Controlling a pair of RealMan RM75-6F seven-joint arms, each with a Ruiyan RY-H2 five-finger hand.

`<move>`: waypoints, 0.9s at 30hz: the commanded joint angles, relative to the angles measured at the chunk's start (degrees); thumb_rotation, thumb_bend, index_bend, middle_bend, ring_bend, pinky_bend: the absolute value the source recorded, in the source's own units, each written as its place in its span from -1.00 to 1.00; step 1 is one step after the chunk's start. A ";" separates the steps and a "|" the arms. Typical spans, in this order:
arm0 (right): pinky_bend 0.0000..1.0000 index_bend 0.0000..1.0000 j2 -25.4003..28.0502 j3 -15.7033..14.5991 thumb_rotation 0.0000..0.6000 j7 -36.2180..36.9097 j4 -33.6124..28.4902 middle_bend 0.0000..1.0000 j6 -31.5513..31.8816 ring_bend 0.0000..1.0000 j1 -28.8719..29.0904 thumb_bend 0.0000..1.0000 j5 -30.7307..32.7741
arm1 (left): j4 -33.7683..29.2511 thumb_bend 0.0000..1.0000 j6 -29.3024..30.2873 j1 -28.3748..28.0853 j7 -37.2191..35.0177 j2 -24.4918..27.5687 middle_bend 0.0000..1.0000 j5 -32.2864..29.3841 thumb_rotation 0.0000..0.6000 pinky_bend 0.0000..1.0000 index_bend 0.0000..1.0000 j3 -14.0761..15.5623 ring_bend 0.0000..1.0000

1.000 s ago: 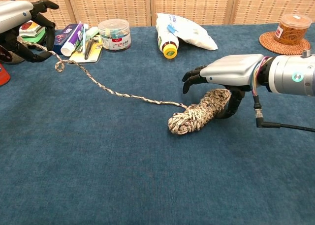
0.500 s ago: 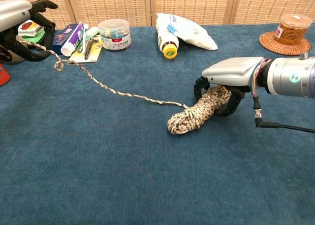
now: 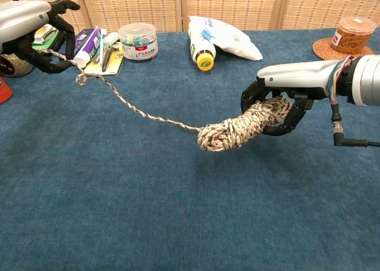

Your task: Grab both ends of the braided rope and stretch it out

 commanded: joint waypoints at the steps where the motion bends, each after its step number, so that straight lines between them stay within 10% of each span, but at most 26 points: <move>1: 0.12 0.19 2.49 1.64 1.00 5.70 -3.56 0.14 -0.27 -0.24 -0.86 0.51 1.71 | 0.23 -0.25 -0.08 -0.17 0.53 -0.53 -1.00 -0.01 1.00 -1.00 0.26 0.41 -1.00; 13: 0.26 0.24 0.46 5.44 1.00 -5.01 -9.55 0.28 13.11 -0.09 0.70 0.99 25.18 | -3.14 -0.25 0.74 0.61 2.06 0.29 -1.00 2.26 1.00 -1.00 0.26 2.84 -1.00; 27: 0.57 0.31 -11.81 11.30 1.00 -30.92 -5.36 0.44 34.62 0.13 9.42 1.00 53.23 | -13.30 -0.26 2.48 0.50 5.97 3.74 -1.00 6.02 1.00 -1.00 0.26 3.26 -1.00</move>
